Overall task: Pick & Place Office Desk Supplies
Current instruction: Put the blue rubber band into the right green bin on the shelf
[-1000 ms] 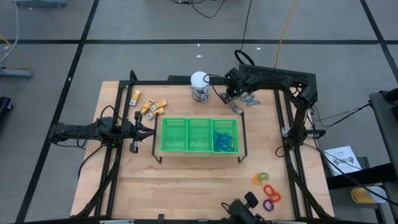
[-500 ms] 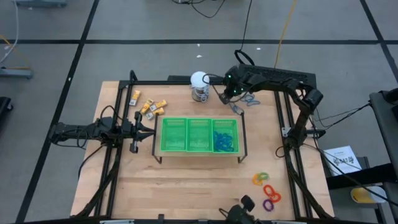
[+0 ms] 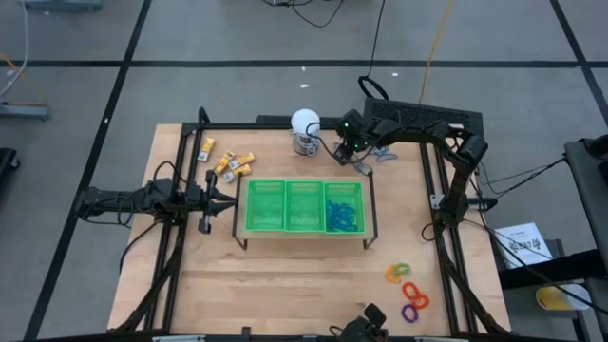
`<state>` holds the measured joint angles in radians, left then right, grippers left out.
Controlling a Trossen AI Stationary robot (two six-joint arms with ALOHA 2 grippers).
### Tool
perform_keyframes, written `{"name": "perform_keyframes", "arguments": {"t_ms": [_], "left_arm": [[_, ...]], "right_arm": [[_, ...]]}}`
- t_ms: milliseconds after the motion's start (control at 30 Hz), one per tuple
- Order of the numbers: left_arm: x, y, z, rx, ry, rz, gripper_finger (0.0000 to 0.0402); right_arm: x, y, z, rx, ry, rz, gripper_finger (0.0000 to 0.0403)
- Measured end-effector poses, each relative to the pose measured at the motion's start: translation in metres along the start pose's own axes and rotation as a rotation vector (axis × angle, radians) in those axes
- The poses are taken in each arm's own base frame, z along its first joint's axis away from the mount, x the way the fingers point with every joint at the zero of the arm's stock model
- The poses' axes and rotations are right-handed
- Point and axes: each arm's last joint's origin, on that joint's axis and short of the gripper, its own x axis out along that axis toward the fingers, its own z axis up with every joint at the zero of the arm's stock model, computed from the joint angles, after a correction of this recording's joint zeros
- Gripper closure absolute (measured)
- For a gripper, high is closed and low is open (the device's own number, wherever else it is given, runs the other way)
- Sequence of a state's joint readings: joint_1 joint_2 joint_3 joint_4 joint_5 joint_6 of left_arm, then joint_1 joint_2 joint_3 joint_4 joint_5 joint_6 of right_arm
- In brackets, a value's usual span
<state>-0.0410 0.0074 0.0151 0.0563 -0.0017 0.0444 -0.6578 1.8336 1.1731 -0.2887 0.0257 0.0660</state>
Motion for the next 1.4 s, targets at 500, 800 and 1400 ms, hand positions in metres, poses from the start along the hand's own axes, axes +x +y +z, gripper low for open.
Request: {"name": "perform_keyframes", "arguments": {"t_ms": [500, 800, 1400], "left_arm": [[0.0, 0.0, 0.0, 0.0, 0.0, 0.0, 0.0357], [0.0, 0.0, 0.0, 0.0, 0.0, 0.0, 0.0357], [0.0, 0.0, 0.0, 0.0, 0.0, 0.0, 0.0357]], "right_arm": [[0.013, 0.005, -0.024, -0.015, -0.004, 0.011, 0.0254], [0.016, 0.007, -0.033, -0.021, -0.01, 0.015, 0.0255], [0.018, 0.0, -0.036, -0.039, -0.011, -0.048, 0.0399]]}}
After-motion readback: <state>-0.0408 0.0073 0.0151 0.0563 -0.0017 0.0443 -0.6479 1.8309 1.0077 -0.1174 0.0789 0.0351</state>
